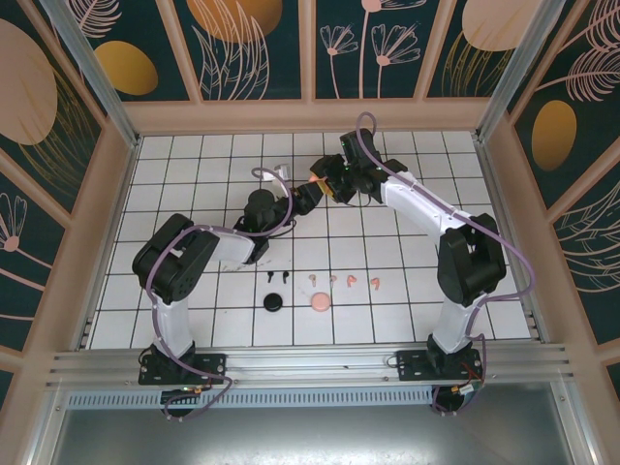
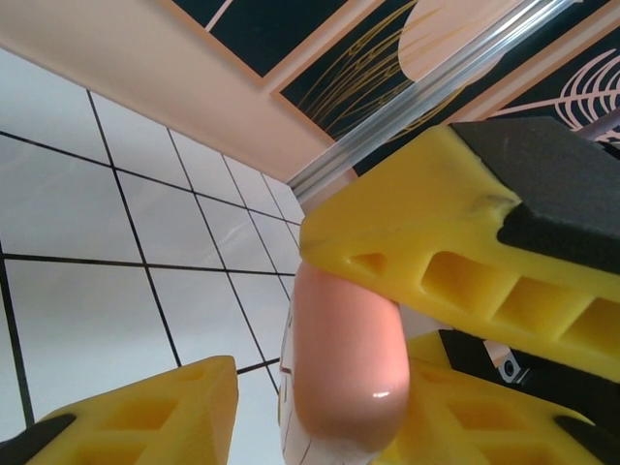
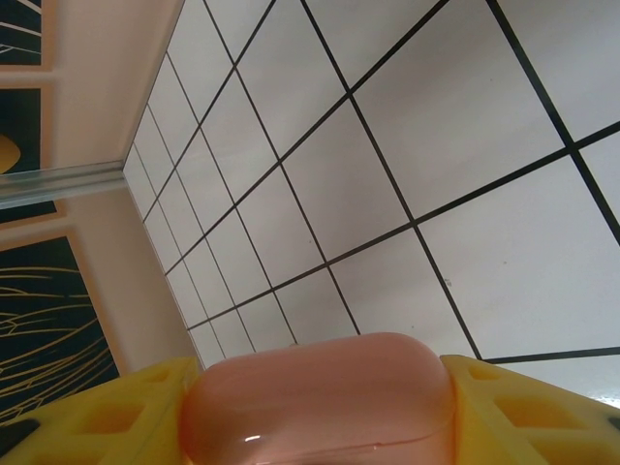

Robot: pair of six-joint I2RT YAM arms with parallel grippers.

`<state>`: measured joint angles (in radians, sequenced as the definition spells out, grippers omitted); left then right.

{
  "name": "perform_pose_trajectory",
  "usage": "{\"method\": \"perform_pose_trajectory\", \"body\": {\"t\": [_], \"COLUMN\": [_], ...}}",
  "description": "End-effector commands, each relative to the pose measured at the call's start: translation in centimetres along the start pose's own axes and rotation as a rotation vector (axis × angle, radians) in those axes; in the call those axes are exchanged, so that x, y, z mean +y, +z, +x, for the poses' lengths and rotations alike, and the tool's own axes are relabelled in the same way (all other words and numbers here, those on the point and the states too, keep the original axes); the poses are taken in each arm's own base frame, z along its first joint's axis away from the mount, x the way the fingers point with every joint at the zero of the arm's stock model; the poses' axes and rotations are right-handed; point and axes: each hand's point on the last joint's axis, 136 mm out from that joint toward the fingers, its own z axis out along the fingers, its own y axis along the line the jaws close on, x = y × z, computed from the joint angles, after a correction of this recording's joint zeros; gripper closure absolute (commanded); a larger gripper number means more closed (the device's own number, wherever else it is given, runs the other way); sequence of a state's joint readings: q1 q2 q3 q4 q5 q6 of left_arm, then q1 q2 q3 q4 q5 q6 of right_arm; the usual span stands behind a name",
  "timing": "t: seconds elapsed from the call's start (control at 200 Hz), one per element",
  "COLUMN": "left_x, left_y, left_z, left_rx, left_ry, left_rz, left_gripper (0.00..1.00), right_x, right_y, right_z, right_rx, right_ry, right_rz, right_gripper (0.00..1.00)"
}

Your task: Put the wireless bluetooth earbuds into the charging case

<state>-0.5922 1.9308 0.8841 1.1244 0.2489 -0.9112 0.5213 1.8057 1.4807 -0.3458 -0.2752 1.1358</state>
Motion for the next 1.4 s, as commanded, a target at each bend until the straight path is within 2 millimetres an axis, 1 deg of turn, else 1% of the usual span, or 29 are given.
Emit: {"method": "perform_pose_trajectory", "body": {"t": [0.0,0.11,0.18,0.295,0.345,0.4,0.445,0.525,0.591,0.706,0.741,0.816,0.921,1.031,1.056,1.116,1.141,1.151,1.166,1.261,1.391], "left_x": [-1.2,-1.2,-1.3,-1.5,-1.6,-1.7,-1.8,-2.0,-2.2,-2.7,-3.1,-3.8,-4.6,-5.4,-5.5,-5.1,-4.9,-5.4,-5.5,-5.7,-6.0], "left_y": [0.7,0.7,0.7,0.6,0.6,0.5,0.4,0.3,0.0,-0.4,-0.6,-1.0,-1.6,-2.1,-2.2,-2.6,-2.8,-2.6,-2.6,-2.8,-2.9], "left_z": [-0.9,-0.9,-0.9,-1.0,-1.0,-1.0,-1.1,-1.1,-1.2,-1.2,-1.2,-1.3,-1.5,-1.6,-1.6,-1.2,-0.9,-1.5,-1.6,-1.3,-0.8], "left_rx": [-0.041,-0.042,-0.045,-0.045,-0.046,-0.046,-0.048,-0.045,-0.041,-0.015,0.001,0.038,0.113,0.206,0.228,0.287,0.311,0.308,0.314,0.374,0.431], "left_ry": [0.011,0.010,0.007,0.001,-0.002,-0.003,-0.005,-0.007,-0.008,0.013,0.030,0.086,0.162,0.195,0.196,0.181,0.174,0.182,0.183,0.183,0.188], "left_rz": [0.046,0.050,0.054,0.066,0.068,0.070,0.071,0.071,0.071,0.058,0.055,0.049,0.063,0.126,0.145,0.172,0.182,0.199,0.207,0.234,0.245], "left_gripper": [0.59,0.68,0.70,0.79,0.81,0.87,0.91,0.98,1.00,1.00,1.00,1.00,1.00,1.00,1.00,1.00,1.00,1.00,1.00,1.00,1.00], "right_x": [1.3,1.3,1.3,1.5,1.6,1.8,2.1,2.7,3.2,3.2,3.0,1.6,0.8,0.1,0.0,-0.2,-0.3,-0.4,-0.4,-0.5,-1.2], "right_y": [-0.1,-0.2,-0.3,-0.5,-0.5,-0.5,-0.7,-1.3,-2.6,-5.6,-6.4,-7.9,-10.2,-11.6,-11.8,-12.2,-12.3,-12.3,-12.3,-12.0,-11.2], "right_z": [-0.3,-0.2,-0.2,-0.2,-0.2,-0.2,-0.3,-1.0,-2.1,-4.1,-4.6,-5.3,-5.7,-4.9,-4.5,-3.5,-3.0,-2.7,-2.3,-0.3,1.0], "right_rx": [0.007,0.010,0.008,0.002,0.002,0.003,0.001,-0.016,-0.058,-0.147,-0.166,-0.207,-0.251,-0.255,-0.250,-0.231,-0.216,-0.211,-0.197,-0.125,-0.069], "right_ry": [-0.002,-0.003,-0.001,0.000,0.001,-0.001,-0.003,-0.008,-0.015,-0.045,-0.069,-0.127,-0.287,-0.491,-0.537,-0.630,-0.664,-0.678,-0.700,-0.798,-0.860], "right_rz": [-0.041,-0.044,-0.046,-0.053,-0.057,-0.064,-0.077,-0.099,-0.123,-0.139,-0.142,-0.126,-0.172,-0.238,-0.259,-0.305,-0.325,-0.332,-0.346,-0.401,-0.416], "right_gripper": [0.50,0.49,0.49,0.50,0.49,0.49,0.45,0.32,0.26,0.24,0.24,0.24,0.24,0.23,0.23,0.23,0.23,0.23,0.23,0.24,0.25]}}
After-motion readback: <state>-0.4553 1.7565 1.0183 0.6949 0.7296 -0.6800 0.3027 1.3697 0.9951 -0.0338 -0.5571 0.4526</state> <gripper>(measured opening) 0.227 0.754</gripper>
